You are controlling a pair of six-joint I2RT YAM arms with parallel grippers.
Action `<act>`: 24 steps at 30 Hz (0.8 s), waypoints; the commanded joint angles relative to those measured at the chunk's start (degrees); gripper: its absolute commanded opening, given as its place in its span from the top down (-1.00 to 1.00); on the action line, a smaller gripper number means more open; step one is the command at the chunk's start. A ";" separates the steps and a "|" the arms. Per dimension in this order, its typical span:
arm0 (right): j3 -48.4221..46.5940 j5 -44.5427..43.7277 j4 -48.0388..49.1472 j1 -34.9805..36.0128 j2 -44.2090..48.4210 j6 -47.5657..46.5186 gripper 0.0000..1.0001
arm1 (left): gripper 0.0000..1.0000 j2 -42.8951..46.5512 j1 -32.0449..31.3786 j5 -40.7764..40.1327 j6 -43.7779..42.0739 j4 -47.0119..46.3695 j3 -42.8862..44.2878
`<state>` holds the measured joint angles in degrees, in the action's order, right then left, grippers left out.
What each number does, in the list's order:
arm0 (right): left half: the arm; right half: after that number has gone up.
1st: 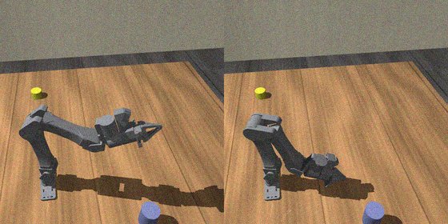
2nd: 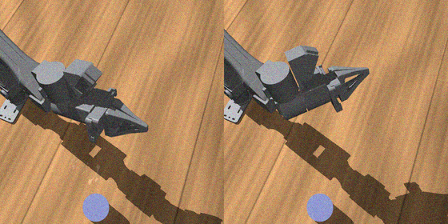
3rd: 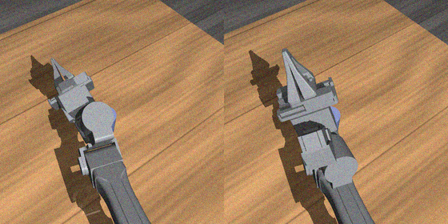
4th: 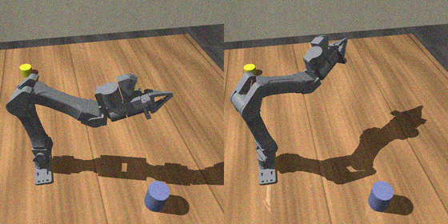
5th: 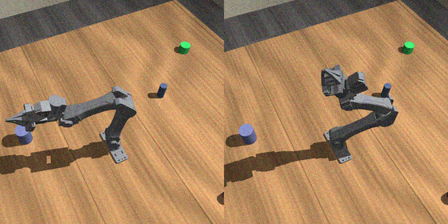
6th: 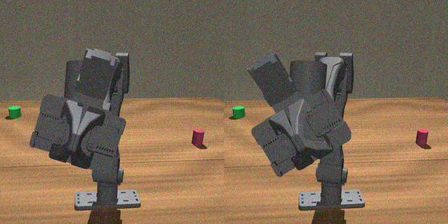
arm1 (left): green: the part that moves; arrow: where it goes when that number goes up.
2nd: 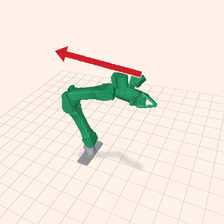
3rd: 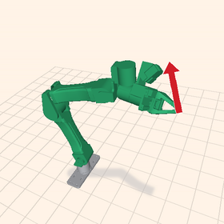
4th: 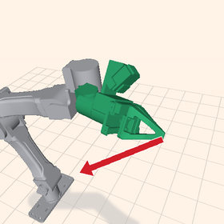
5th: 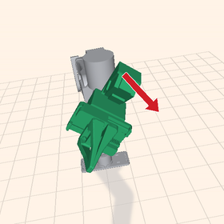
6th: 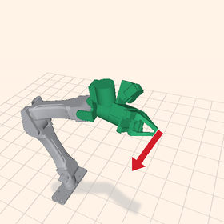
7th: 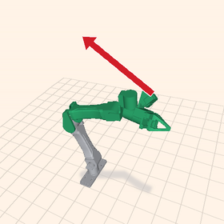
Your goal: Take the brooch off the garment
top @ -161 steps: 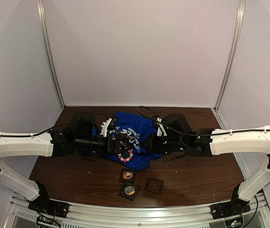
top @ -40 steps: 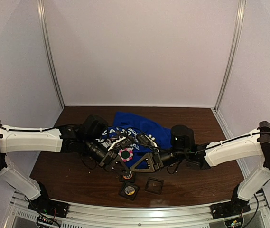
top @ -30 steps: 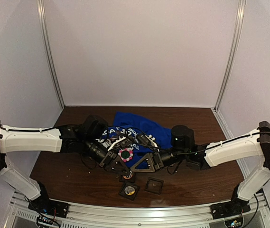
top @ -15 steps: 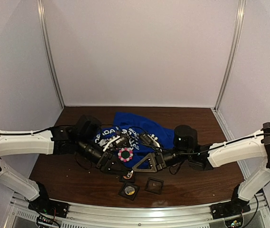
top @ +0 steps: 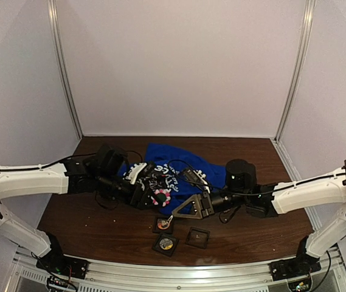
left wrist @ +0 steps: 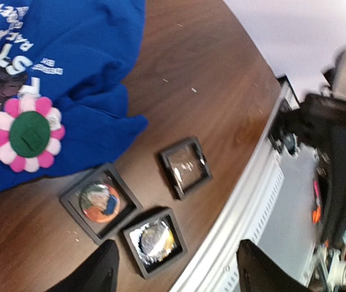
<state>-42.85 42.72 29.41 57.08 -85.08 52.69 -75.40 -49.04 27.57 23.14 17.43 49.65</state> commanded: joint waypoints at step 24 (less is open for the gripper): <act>3.30 -10.88 -2.38 -0.21 8.36 -1.82 1.00 | 0.08 -29.70 9.75 -9.24 11.19 -6.04 12.49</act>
<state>-39.88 32.60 26.28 57.08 -76.51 50.83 -103.24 -39.44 15.84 32.40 14.46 62.04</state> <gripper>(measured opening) 0.039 0.467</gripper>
